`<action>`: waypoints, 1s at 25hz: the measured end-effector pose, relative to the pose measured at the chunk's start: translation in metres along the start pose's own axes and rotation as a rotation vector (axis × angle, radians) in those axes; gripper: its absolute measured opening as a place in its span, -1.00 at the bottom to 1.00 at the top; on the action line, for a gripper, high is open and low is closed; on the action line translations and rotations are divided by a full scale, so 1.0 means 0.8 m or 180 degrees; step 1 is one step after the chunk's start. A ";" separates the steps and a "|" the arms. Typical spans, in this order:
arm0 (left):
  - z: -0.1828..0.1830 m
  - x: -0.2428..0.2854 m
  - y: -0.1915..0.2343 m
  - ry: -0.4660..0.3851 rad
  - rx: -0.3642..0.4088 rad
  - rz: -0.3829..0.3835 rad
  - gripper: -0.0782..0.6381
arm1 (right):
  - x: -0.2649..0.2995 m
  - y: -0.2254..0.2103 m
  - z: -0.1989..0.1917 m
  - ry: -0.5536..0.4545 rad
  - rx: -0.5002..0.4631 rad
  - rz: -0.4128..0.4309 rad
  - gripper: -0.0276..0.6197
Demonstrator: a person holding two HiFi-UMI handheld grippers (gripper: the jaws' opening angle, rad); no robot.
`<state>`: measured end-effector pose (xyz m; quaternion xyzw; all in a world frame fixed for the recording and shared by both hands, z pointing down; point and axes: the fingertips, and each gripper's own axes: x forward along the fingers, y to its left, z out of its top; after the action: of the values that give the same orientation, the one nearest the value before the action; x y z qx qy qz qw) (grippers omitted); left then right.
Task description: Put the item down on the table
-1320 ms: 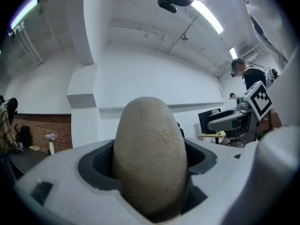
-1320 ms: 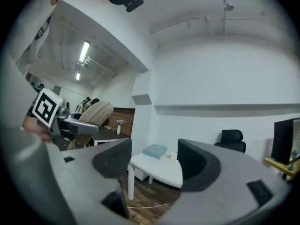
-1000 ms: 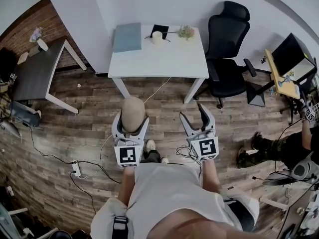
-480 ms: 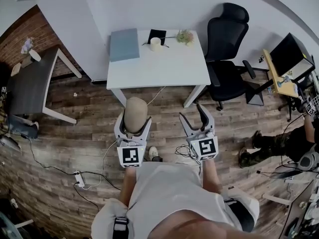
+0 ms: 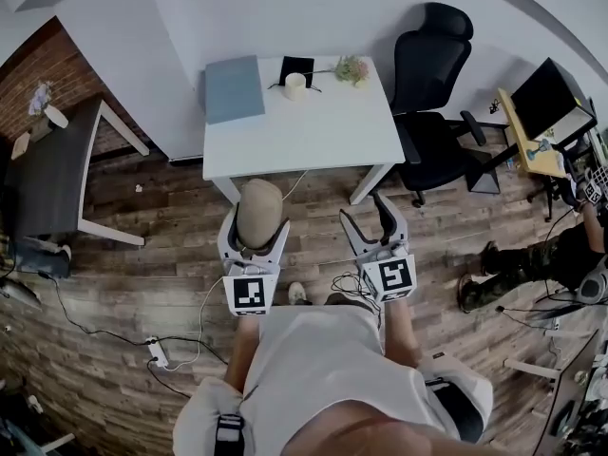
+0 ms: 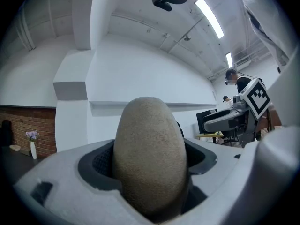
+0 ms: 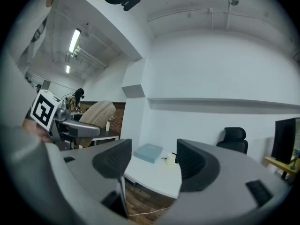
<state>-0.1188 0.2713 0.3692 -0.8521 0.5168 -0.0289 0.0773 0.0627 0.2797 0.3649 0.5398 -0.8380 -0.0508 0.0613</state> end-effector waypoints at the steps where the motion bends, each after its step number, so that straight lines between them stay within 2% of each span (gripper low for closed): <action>1: -0.001 0.001 0.003 0.0002 -0.0012 -0.0016 0.34 | 0.003 0.003 0.000 0.0004 -0.0003 -0.0015 0.00; 10: -0.011 0.023 0.026 -0.0022 0.0052 -0.0073 0.34 | 0.027 -0.002 -0.003 0.0073 -0.0073 -0.0099 0.00; 12: -0.011 0.032 0.030 0.0003 0.0010 -0.0060 0.34 | 0.037 -0.005 -0.005 0.0085 -0.0083 -0.0091 0.00; 16: -0.016 0.050 0.037 -0.0014 0.0101 -0.0071 0.34 | 0.058 -0.012 -0.009 0.0094 -0.0081 -0.0070 0.00; 21: -0.022 0.075 0.052 0.0060 0.0025 -0.0024 0.34 | 0.091 -0.020 -0.007 0.0081 -0.0113 -0.0040 0.00; 25: -0.029 0.103 0.060 0.0052 0.0102 -0.0022 0.34 | 0.118 -0.036 -0.011 0.0089 -0.0109 -0.0013 0.00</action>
<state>-0.1256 0.1746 0.3819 -0.8523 0.5140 -0.0443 0.0866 0.0515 0.1819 0.3736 0.5410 -0.8350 -0.0578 0.0821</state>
